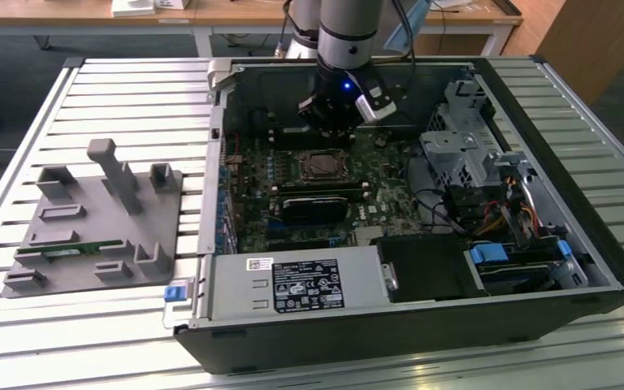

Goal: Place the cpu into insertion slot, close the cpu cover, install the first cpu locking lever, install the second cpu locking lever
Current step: 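Install the first cpu locking lever, then install the second cpu locking lever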

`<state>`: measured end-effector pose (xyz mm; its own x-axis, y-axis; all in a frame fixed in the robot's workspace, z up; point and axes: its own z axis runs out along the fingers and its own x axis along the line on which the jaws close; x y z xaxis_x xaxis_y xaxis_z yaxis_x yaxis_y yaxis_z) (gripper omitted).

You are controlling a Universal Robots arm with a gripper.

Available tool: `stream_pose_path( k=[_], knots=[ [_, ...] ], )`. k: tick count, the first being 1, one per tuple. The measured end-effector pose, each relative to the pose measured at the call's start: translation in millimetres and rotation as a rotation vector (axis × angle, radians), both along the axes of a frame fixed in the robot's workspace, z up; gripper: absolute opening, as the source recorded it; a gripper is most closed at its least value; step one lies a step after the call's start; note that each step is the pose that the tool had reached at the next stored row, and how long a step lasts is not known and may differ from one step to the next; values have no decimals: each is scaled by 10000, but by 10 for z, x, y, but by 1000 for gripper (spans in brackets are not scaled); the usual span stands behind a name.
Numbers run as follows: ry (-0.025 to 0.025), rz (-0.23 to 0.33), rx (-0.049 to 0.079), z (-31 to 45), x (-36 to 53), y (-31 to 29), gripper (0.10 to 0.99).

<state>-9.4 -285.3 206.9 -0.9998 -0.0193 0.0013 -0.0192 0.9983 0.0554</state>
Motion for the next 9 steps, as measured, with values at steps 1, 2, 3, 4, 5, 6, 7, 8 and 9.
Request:
stream_pose_path(
  k=[1,2,3,4,5,6,7,8,9],
  knots=[
    [0,0,0,0,0,-2,106],
    [0,0,0,0,0,-7,106],
    [0,0,-1,0,0,-10,106],
    [0,0,-1,0,0,-12,106],
    [-1,1,0,0,0,-14,106],
    [0,1,-1,0,0,-16,106],
    [0,0,-1,0,0,-18,106],
    [0,1,0,0,0,-20,106],
    [0,0,0,0,0,-21,106]
  ],
)
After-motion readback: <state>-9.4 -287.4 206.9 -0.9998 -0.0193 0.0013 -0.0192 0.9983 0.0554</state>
